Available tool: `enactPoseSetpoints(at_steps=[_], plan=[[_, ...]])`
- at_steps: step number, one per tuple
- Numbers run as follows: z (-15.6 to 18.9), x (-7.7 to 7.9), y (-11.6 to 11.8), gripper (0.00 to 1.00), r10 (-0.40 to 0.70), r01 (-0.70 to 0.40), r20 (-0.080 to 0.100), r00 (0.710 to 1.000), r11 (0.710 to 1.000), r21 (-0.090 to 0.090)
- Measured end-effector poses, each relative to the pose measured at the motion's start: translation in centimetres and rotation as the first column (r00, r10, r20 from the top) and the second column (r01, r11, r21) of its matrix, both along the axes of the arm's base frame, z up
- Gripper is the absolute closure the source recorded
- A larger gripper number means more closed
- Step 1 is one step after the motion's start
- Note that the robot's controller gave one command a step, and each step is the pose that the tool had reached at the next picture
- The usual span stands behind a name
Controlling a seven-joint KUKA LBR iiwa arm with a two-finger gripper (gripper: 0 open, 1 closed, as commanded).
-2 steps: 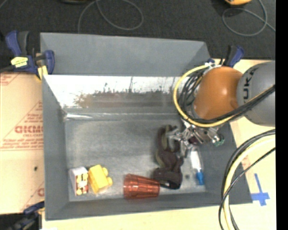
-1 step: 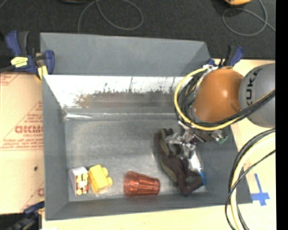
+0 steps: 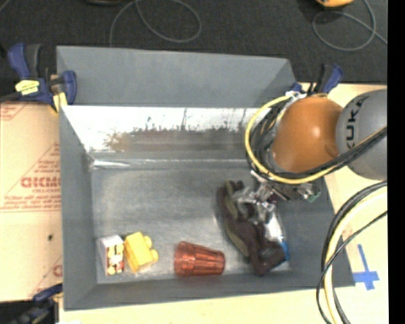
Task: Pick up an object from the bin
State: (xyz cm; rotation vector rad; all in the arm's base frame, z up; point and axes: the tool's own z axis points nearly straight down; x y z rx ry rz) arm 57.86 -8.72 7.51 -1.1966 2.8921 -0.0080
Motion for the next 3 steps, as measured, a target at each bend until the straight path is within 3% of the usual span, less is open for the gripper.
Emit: enactPoseSetpoints(at_steps=[1,2,3], plan=[[11.8,-0.8,-0.1,1.00,0.019,-0.019,0.003,1.000,1.000,0.001],[11.8,-0.8,-0.1,1.00,0.018,-0.018,0.003,1.000,1.000,0.001],[14.8,-1.1,-0.2,1.00,0.018,-0.018,-0.006,1.000,1.000,0.003]])
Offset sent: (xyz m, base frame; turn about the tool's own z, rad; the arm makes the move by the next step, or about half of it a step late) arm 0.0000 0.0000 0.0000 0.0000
